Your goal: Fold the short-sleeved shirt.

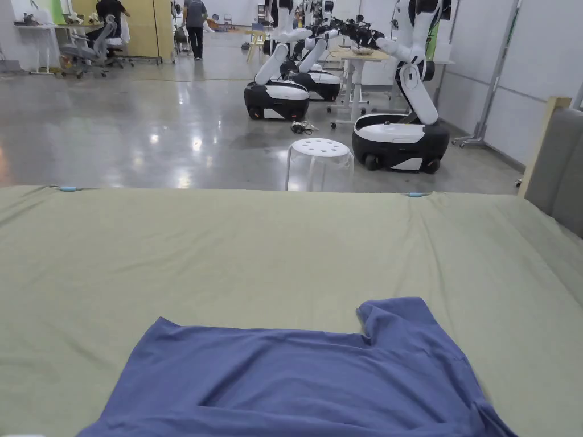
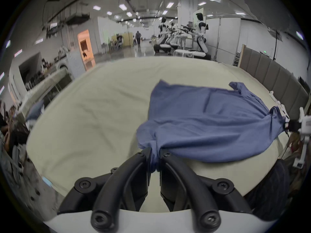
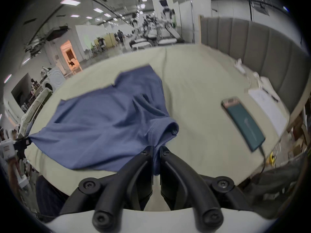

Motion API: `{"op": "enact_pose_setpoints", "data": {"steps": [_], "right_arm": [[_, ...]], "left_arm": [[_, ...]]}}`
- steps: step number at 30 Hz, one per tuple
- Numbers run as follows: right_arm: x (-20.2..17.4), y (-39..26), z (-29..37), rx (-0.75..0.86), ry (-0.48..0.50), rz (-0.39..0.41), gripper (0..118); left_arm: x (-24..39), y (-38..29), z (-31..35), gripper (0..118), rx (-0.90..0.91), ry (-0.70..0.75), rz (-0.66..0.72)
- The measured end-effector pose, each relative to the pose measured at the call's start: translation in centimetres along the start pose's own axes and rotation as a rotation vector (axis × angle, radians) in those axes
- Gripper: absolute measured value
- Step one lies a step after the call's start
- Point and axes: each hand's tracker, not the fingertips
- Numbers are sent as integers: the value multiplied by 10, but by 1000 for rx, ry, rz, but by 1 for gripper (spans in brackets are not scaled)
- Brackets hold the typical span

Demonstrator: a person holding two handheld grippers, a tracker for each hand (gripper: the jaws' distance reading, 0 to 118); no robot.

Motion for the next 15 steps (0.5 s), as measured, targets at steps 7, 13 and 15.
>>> {"op": "enact_pose_setpoints", "data": {"steps": [7, 13, 15], "right_arm": [[-9, -3, 26, 169, 24, 2, 109], [-72, 9, 75, 546, 31, 159, 111], [-93, 9, 78, 618, 43, 187, 109]], "left_arm": [[-10, -11, 23, 69, 238, 41, 57], [29, 1, 56, 69, 449, 94, 7], [50, 7, 57, 68, 481, 94, -18]]}}
